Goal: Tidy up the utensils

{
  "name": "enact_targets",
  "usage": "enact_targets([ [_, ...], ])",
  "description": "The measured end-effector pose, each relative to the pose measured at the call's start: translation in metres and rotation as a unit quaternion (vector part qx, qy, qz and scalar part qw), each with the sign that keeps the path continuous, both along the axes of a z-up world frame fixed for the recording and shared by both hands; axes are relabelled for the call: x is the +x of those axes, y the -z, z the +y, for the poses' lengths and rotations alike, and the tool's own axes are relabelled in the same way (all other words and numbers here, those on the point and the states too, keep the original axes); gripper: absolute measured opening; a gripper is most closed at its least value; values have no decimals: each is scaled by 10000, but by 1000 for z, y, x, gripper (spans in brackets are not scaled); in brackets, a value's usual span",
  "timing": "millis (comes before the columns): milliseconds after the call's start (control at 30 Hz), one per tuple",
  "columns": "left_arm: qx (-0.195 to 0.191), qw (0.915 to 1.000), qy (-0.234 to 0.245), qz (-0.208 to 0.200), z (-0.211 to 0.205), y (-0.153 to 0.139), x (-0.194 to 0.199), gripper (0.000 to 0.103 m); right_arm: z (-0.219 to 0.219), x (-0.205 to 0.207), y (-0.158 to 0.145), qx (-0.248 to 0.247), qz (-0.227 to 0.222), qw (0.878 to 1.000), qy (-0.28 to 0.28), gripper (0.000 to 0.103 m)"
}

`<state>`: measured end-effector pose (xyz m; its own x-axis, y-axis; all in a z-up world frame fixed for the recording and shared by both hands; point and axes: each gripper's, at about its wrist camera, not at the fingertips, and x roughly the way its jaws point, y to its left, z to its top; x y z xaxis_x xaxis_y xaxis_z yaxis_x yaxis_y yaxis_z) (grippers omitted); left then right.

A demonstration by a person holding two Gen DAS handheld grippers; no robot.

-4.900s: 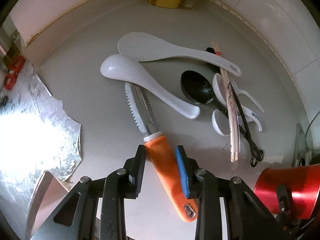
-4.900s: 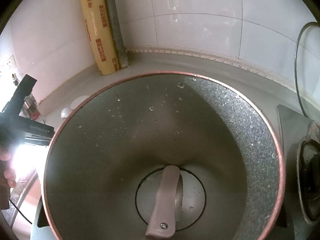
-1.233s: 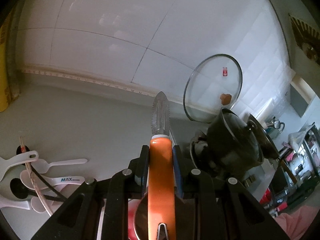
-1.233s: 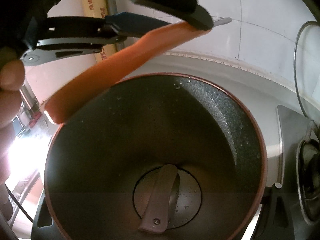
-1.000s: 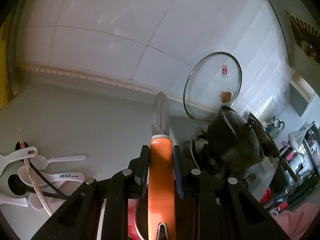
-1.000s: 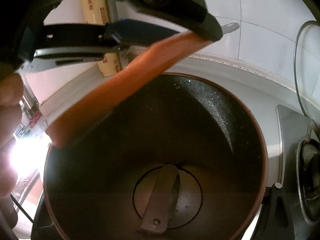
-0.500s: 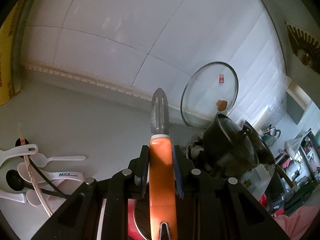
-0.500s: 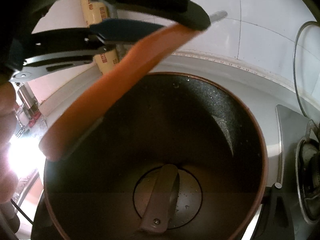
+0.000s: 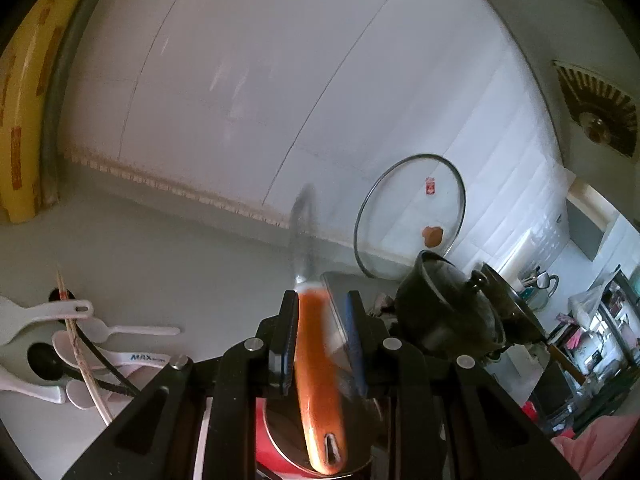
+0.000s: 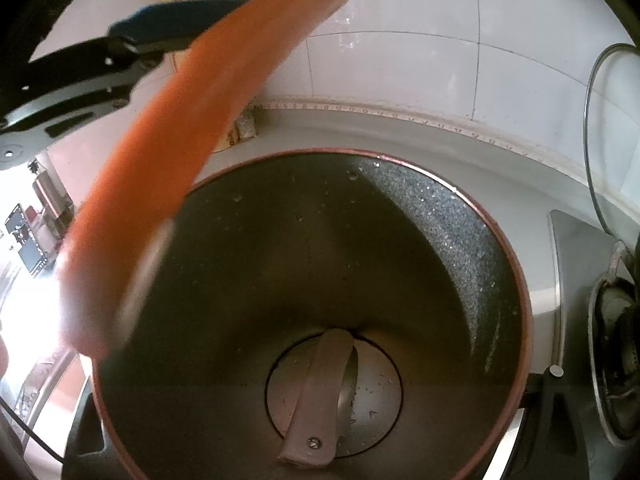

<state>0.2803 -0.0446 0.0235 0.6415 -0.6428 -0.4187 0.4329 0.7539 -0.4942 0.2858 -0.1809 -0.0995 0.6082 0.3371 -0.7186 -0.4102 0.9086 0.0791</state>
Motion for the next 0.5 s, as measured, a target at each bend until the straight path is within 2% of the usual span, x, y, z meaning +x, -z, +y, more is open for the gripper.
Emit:
enact_targets([
  [167,55,10000,-1,-16,3,-2,-6,24,0,-2,0,1,-25,10000,14,97],
  [500,98,9991,-85,395,11,8,2,26,2,-2,2,2,-63,10000,34,97],
])
